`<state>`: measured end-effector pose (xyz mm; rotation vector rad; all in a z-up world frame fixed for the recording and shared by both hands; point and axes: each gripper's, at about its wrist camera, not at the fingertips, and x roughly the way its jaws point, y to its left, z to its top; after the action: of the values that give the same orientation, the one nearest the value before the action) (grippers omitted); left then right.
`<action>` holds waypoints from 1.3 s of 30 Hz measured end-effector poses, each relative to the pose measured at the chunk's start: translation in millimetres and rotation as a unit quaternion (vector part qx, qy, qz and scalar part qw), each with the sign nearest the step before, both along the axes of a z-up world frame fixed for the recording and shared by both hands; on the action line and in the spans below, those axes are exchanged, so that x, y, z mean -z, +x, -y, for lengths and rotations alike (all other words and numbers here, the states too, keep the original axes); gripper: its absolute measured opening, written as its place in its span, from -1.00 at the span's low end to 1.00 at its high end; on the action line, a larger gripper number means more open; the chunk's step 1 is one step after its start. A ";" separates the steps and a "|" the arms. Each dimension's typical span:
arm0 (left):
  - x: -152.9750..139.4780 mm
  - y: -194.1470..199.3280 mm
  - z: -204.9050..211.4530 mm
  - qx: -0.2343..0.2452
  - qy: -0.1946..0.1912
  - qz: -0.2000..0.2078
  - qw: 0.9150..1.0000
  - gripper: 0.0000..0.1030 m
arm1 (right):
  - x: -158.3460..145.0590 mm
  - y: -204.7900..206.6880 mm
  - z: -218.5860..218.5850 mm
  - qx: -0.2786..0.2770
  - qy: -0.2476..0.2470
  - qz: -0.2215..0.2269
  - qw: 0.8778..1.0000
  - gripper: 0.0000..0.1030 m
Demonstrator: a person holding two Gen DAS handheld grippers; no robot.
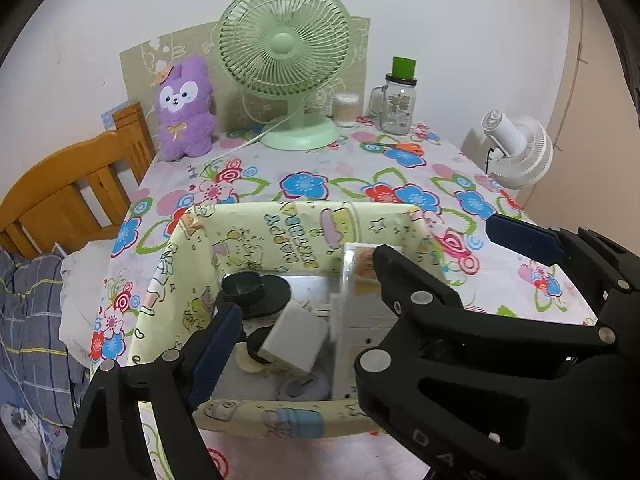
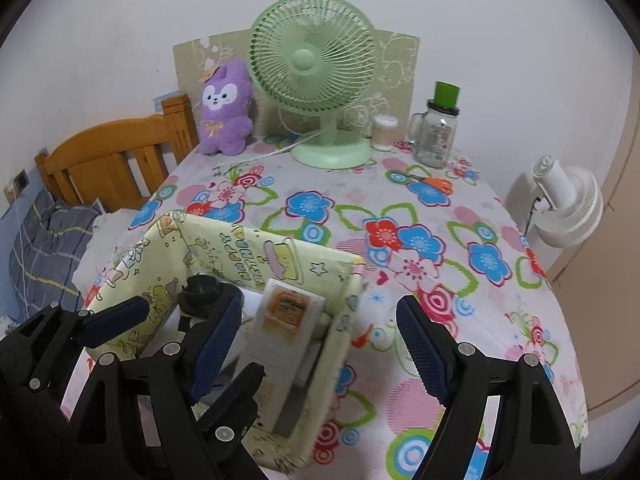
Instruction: Organize rigid objects
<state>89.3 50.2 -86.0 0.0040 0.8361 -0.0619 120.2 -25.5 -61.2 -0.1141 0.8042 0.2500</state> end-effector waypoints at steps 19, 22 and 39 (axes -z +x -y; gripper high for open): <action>-23.5 -22.9 46.5 -0.007 -0.001 0.037 0.999 0.89 | -26.6 -28.6 57.3 0.032 0.006 0.027 0.999 0.69; -25.7 -26.3 54.9 -0.009 0.003 0.042 0.999 0.90 | -29.9 -33.1 67.9 0.035 0.005 0.032 0.999 0.69; -40.1 -47.6 87.5 -0.007 0.014 0.074 0.997 0.96 | -45.1 -63.4 126.1 0.057 0.023 0.059 0.996 0.80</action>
<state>41.7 -37.3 -45.9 0.0283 0.6888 -0.0365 56.8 -151.5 -16.1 -0.0386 0.6853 0.1535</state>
